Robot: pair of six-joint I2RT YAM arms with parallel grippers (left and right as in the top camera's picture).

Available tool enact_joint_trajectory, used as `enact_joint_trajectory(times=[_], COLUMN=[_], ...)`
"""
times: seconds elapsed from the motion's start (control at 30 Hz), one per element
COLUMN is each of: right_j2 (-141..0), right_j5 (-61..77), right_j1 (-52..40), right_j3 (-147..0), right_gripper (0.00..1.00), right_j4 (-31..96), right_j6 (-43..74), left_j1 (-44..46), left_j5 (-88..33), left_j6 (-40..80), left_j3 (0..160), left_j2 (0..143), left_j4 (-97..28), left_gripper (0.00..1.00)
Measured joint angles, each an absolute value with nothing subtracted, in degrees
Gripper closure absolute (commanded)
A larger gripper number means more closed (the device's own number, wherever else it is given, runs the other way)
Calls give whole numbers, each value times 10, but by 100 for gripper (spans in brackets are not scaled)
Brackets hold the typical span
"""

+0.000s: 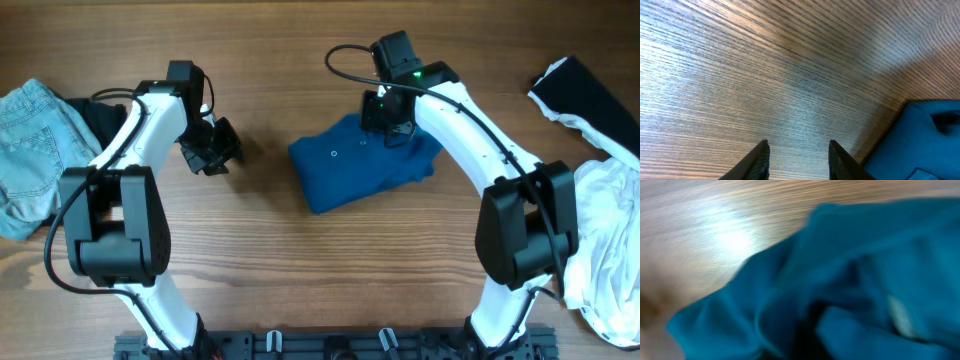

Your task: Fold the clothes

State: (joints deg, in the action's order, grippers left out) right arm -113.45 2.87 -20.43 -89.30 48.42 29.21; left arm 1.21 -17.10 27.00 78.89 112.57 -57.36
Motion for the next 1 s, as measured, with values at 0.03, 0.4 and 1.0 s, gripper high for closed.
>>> enact_joint_trajectory(times=[0.03,0.4,1.0], right_j2=[-1134,-1134,-966], right_j5=[13,-45,116], right_j1=[-198,-116,-101], right_j3=[-893,-893,-856], right_gripper=[96,55,50], right_j4=[496,596,650], right_j6=[307,342,236], left_j1=[12,12,156], left_j5=[-171,-171,-237], left_j6=[270,268,162], left_j3=[789,789,891], left_j2=[1126,1126,1133], left_j4=[-574,-572,-268], left_gripper=[62,58,58])
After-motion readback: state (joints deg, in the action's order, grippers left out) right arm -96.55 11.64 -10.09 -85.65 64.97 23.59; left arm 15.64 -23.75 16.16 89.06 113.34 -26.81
